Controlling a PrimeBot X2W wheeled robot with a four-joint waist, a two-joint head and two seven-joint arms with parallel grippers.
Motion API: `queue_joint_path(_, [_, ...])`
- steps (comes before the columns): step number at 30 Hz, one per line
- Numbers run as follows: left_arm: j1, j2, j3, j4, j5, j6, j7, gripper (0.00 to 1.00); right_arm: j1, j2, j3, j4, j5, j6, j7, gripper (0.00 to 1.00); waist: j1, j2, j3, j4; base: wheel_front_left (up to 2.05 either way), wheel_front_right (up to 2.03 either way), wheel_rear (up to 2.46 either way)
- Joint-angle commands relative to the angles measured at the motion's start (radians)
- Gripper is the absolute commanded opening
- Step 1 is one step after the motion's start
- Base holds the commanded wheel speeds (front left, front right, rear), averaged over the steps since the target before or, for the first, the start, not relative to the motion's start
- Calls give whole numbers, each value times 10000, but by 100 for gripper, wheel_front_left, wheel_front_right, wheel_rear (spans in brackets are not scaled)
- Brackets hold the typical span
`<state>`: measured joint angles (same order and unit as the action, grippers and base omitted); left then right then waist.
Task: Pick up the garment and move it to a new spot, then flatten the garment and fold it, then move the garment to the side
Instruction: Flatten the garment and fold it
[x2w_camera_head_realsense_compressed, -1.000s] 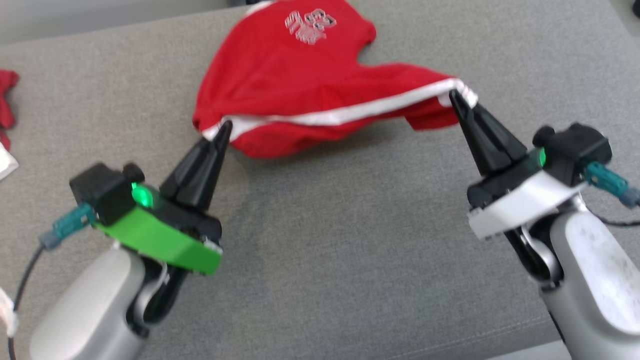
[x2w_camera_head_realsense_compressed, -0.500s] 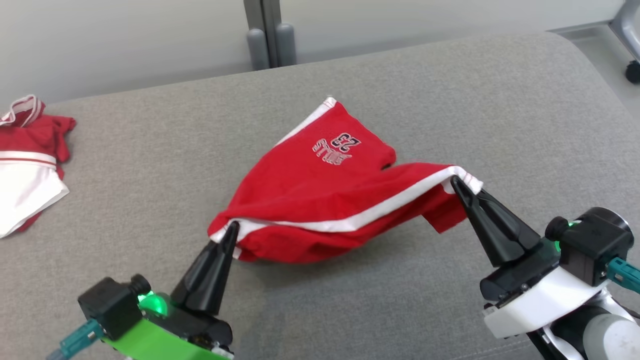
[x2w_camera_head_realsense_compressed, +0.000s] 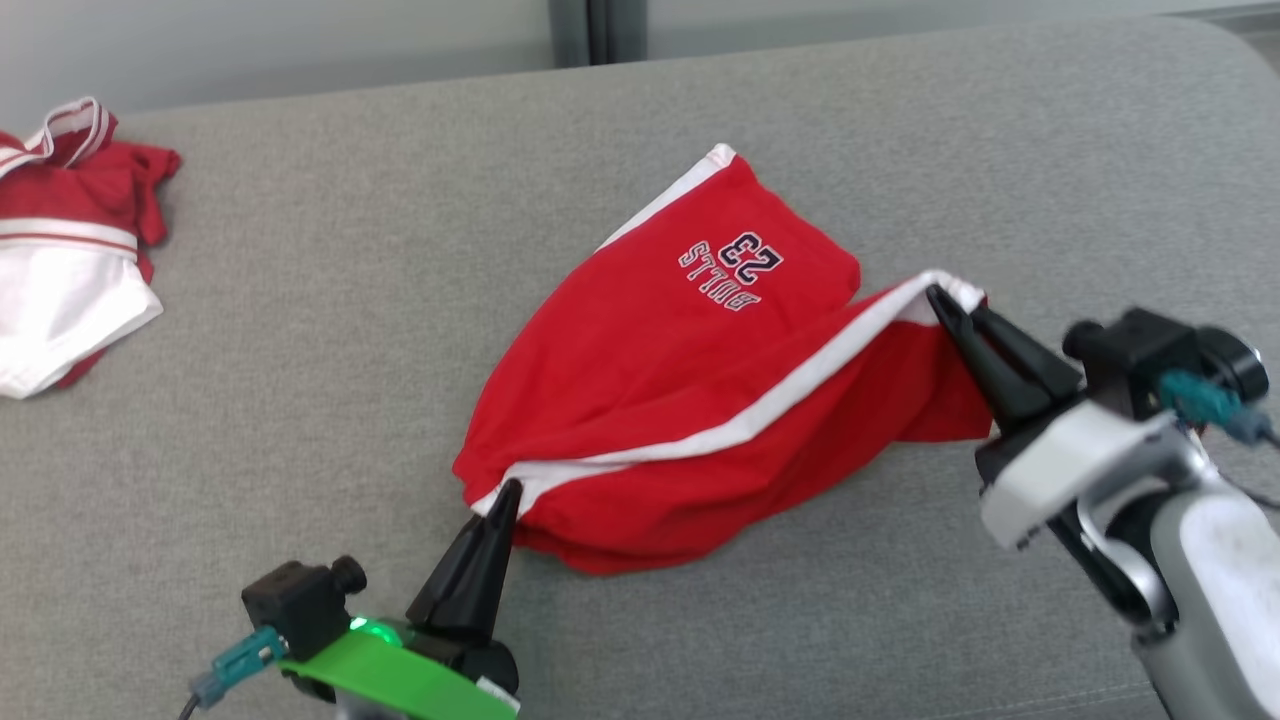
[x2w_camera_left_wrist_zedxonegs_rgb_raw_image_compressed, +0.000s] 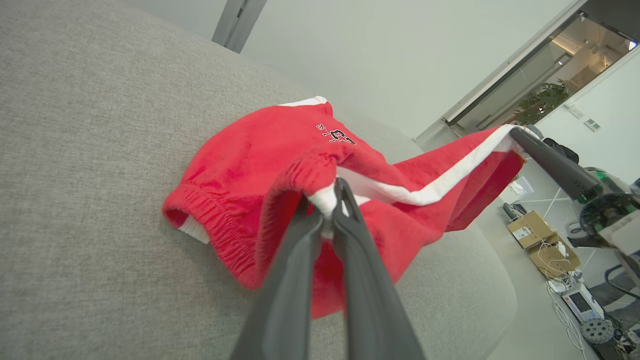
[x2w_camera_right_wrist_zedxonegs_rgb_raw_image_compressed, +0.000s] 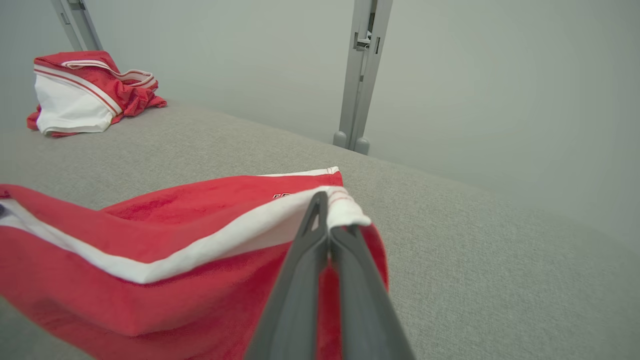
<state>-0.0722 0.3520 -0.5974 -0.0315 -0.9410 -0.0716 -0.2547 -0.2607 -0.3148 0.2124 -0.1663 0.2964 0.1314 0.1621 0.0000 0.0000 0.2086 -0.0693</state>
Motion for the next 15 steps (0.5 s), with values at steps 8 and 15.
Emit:
queue_joint_path(8, [-1367, -851, 369, 1545, -790, -212, 58, 0, -3296, -498, 1291, 2868, 425, -14, -157, 0, 0, 0, 1194, 812, 0, 0, 0])
queue_joint_path(15, [-2365, -1254, 389, 2370, -995, -339, 200, 0, -5645, -499, 2139, 5195, 941, -14, -223, 0, 0, 0, 1834, 1285, 0, 0, 0])
